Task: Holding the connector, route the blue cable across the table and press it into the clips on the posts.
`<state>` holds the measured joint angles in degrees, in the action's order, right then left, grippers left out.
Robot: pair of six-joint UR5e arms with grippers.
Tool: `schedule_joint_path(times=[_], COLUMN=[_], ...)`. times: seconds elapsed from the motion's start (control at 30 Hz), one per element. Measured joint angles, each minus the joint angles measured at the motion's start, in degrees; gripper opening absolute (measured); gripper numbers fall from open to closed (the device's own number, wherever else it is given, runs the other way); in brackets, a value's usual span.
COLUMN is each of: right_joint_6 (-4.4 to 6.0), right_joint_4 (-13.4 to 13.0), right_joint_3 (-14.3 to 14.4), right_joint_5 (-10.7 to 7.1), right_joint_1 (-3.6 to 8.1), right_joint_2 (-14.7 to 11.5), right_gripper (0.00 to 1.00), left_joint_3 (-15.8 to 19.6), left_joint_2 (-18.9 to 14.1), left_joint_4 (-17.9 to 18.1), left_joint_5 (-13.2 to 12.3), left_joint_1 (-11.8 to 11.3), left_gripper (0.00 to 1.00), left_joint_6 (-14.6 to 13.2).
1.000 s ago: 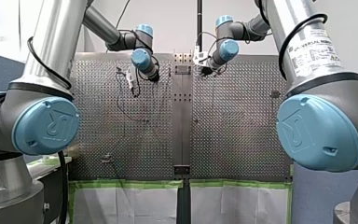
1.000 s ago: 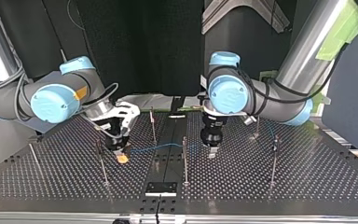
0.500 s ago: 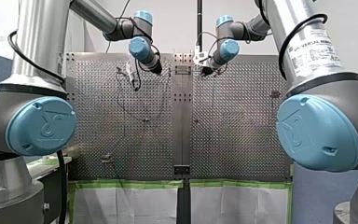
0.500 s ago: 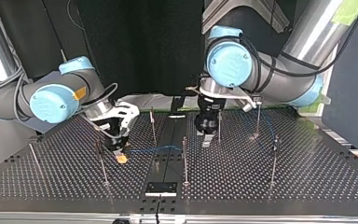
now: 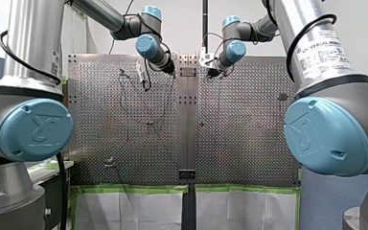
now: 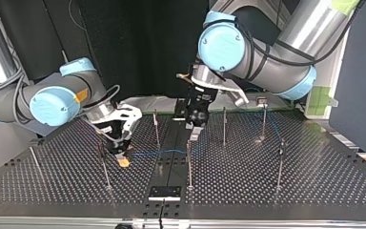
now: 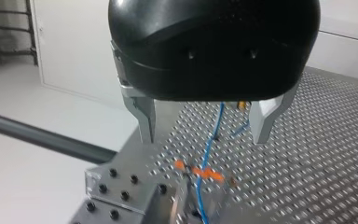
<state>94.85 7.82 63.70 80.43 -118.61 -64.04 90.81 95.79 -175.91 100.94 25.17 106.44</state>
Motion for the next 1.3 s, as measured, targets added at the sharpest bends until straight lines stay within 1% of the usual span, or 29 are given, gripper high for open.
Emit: schedule_joint_path(times=[0.1,0.2,0.4,0.57,0.67,0.73,0.87,1.0,1.1,1.17,1.3], right_joint_6=[0.0,0.0,0.0,0.0,0.0,0.0,0.0,0.0,0.0,0.0,0.0], right_joint_4=[0.0,0.0,0.0,0.0,0.0,0.0,0.0,0.06,0.08,0.08,0.08], right_joint_3=[0.0,-0.01,-0.01,-0.01,-0.01,-0.01,-0.01,-0.01,-0.01,-0.01,-0.01], right_joint_5=[-0.01,-0.01,0.0,-0.01,0.0,0.0,0.0,0.0,0.0,0.0,0.0], right_joint_1=[0.16,0.29,0.4,0.52,0.53,0.53,0.53,0.54,0.55,0.55,0.54], right_joint_2=[0.0,0.0,0.01,0.01,0.02,0.01,0.01,0.01,0.01,0.01,0.02], right_gripper=[0.0,0.0,0.0,0.0,0.0,0.0,0.0,0.0,0.0,0.0,0.0], left_joint_3=[-0.64,-1.8,-5.04,-7.53,-8.47,-9.19,-11.14,-12.26,-13.73,-14.99,-17.23], left_joint_2=[0.2,1.05,3.82,4.57,4.86,5.44,7.48,9.23,10.86,12.16,14.41], left_joint_4=[1.69,2.46,1.53,1.03,0.85,0.46,-0.81,-1.47,-2.43,-2.46,-2.17], left_joint_5=[1.76,3.6,7.35,10.44,11.99,12.46,13.27,13.84,15.11,15.68,16.01], left_joint_1=[1.81,3.66,7.41,10.04,10.54,10.65,10.83,10.87,10.87,10.85,10.71], left_gripper=[1.0,1.0,1.0,1.0,1.0,1.0,1.0,1.0,1.0,1.0,1.0], left_joint_6=[-0.13,-0.5,-2.13,-2.55,-2.68,-2.75,-3.28,-3.82,-4.42,-4.62,-4.73])
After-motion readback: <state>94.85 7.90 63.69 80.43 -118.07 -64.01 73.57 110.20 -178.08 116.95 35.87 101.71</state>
